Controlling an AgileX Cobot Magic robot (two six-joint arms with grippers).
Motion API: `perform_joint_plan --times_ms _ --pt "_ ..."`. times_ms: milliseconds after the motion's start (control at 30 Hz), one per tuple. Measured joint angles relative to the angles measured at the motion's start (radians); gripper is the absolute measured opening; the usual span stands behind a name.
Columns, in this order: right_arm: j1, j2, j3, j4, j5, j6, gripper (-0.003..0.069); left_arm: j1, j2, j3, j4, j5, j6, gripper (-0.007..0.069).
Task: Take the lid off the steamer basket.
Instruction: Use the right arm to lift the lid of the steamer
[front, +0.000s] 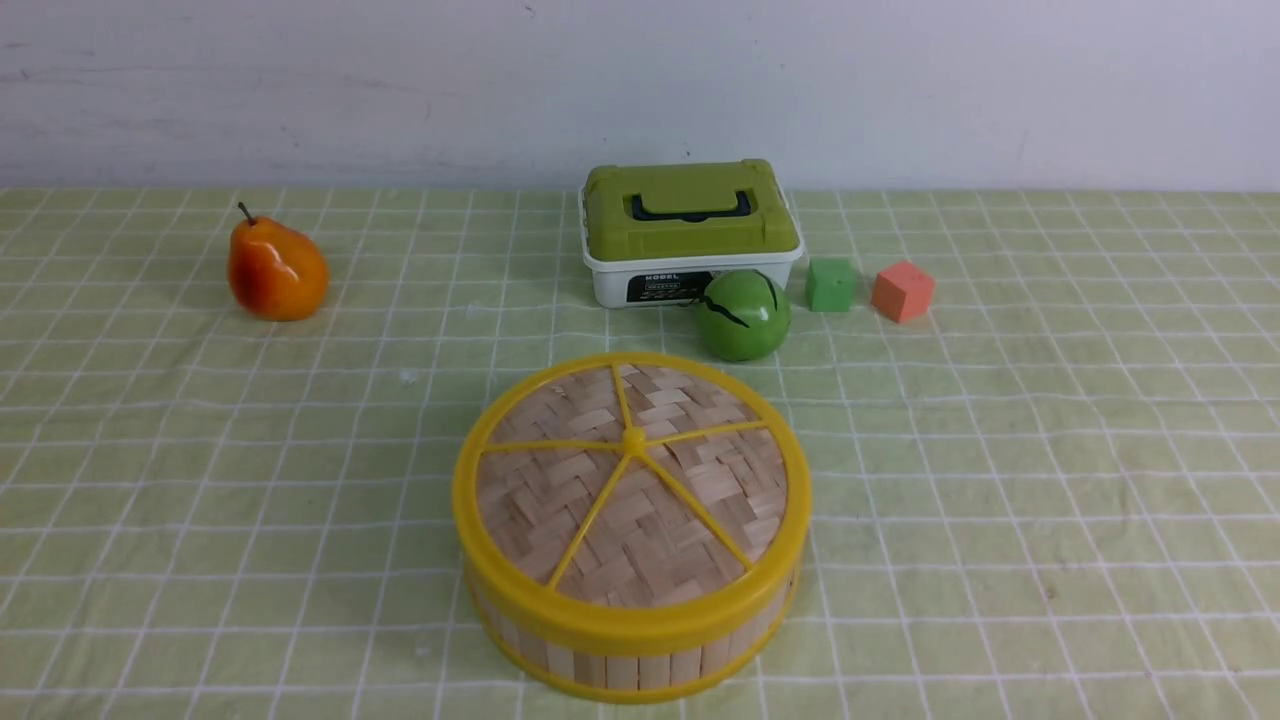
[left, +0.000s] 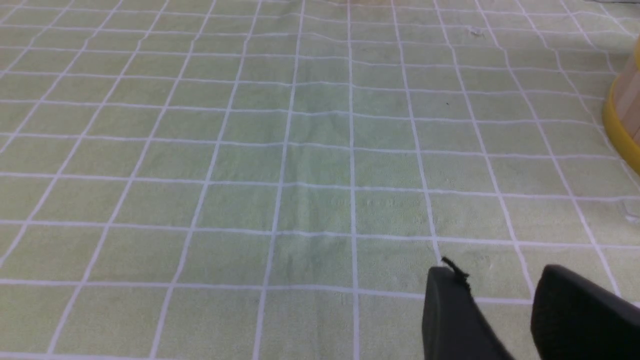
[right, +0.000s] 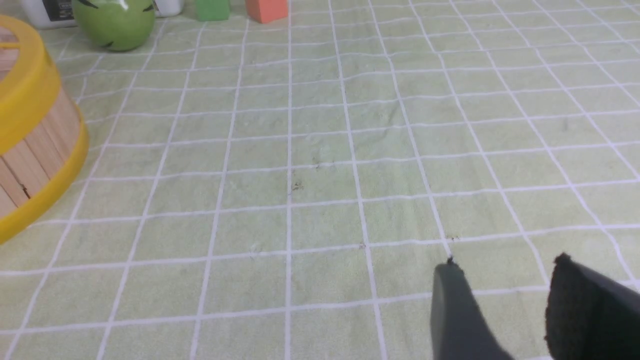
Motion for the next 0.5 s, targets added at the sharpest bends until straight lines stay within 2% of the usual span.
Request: perform_joint_plan --times_ms 500 --pt "0.0 0.0 0.0 0.0 0.0 0.0 0.0241 -0.016 0.0 0.0 0.0 0.0 0.0 0.0239"
